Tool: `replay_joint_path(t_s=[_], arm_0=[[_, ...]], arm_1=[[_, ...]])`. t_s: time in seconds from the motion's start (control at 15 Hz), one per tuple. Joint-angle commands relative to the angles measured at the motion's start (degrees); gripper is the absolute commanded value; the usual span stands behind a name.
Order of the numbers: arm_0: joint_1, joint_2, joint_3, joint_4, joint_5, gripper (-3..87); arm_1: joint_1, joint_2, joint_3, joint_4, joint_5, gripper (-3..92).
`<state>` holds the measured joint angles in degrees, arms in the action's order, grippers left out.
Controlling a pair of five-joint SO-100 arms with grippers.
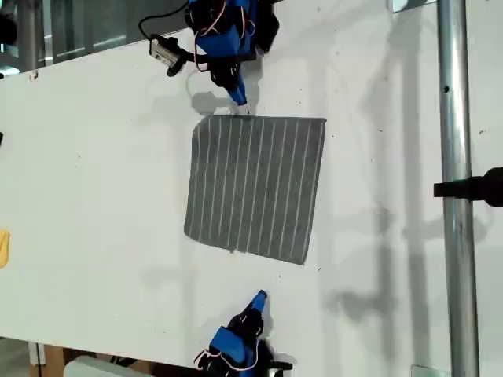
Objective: Grasp corners of a towel and fold twice.
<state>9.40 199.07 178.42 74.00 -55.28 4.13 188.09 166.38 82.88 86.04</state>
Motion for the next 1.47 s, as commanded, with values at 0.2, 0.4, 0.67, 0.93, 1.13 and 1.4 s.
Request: replay_joint_path(t_s=[0.2, 0.4, 0.67, 0.93, 1.13, 1.4], arm_0=[[-7.5, 0.0, -0.9, 1.9, -37.6, -2.5], [-7.3, 0.0, -1.3, 1.8, -37.9, -2.6], [-5.1, -5.0, -12.1, 4.8, -43.8, -2.6], [-1.3, -40.2, -38.6, 3.4, -42.5, -2.6], [3.8, -61.6, -56.4, 2.3, -39.3, -2.6], [9.1, -84.2, -78.4, 6.1, -34.2, -2.6]], arm_1=[[-1.1, 0.6, -1.5, -2.1, 0.0, -0.3], [-2.7, 0.4, -3.4, -3.6, -0.6, -0.3], [-8.3, -19.9, -21.0, -4.6, -1.1, -0.3], [-16.6, -53.8, -51.7, -2.0, -4.5, -0.3], [-24.7, -72.2, -69.1, 1.0, -4.4, -0.3], [-35.3, -90.3, -86.0, 7.8, -4.0, -0.3]])
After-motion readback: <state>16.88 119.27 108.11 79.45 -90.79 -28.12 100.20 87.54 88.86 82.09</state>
